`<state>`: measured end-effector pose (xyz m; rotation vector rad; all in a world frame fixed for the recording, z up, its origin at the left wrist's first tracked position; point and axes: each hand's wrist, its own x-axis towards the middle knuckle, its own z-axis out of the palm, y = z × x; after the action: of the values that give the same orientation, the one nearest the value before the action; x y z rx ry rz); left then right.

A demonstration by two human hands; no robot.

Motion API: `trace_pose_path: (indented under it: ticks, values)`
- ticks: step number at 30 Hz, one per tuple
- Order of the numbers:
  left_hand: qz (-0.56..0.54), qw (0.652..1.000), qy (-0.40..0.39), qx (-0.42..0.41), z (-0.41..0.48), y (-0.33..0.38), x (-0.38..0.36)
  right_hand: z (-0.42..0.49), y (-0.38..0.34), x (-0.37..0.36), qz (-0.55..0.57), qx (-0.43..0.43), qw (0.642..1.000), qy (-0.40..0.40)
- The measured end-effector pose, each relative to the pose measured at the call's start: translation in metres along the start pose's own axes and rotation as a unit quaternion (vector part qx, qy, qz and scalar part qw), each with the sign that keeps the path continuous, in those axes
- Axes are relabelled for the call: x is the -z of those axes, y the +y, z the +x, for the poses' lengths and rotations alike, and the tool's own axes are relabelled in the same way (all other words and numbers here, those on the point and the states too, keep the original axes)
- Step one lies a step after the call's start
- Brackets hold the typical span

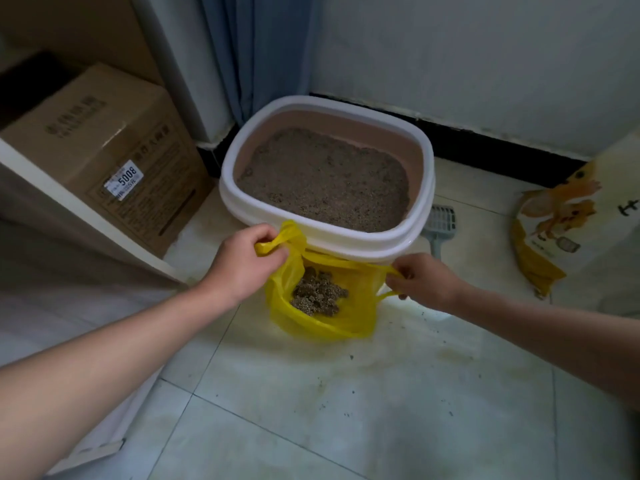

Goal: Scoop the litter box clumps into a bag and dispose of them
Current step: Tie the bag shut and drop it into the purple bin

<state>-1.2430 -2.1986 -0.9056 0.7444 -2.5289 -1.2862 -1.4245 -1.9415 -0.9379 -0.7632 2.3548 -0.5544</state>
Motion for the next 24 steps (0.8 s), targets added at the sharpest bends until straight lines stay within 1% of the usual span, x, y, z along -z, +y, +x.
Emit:
trace_pose_path:
  ticks: [2, 4, 6, 11, 13, 14, 16, 18, 20, 22, 24]
  values:
    - [-0.021, 0.999, 0.011, -0.025, 0.001, 0.01, -0.007, -0.007, -0.022, 0.015, 0.072, 0.055, 0.995, 0.035]
    - [-0.038, 0.998, 0.025, -0.045, 0.002, 0.023, -0.012, -0.012, -0.044, 0.029, 0.122, 0.091, 0.986, 0.066]
    - [-0.058, 0.996, 0.038, -0.062, 0.005, 0.038, -0.012, -0.014, -0.062, 0.041, 0.157, 0.112, 0.978, 0.084]
    - [-0.109, 0.986, 0.089, -0.092, 0.013, 0.066, -0.002, -0.021, -0.09, 0.056, 0.239, 0.132, 0.957, 0.099]
    - [-0.12, 0.983, 0.095, -0.099, 0.017, 0.074, 0.002, -0.022, -0.096, 0.059, 0.239, 0.136, 0.955, 0.109]
    - [-0.109, 0.982, 0.102, -0.112, 0.018, 0.077, 0.005, -0.022, -0.099, 0.059, 0.225, 0.141, 0.958, 0.113]
    - [-0.019, 0.977, 0.127, -0.169, 0.021, 0.082, 0.01, -0.02, -0.102, 0.059, 0.173, 0.151, 0.965, 0.125]
    - [0.062, 0.96, 0.15, -0.226, 0.023, 0.087, 0.013, -0.02, -0.106, 0.059, 0.132, 0.163, 0.968, 0.14]
    - [0.048, 0.956, 0.145, -0.25, 0.023, 0.096, 0.011, -0.019, -0.111, 0.058, 0.117, 0.184, 0.966, 0.136]
    - [0.004, 0.961, 0.107, -0.256, 0.025, 0.103, 0.006, -0.017, -0.118, 0.055, 0.108, 0.221, 0.962, 0.122]
    - [-0.011, 0.962, 0.065, -0.266, 0.026, 0.107, -0.001, -0.013, -0.123, 0.052, 0.128, 0.24, 0.955, 0.118]
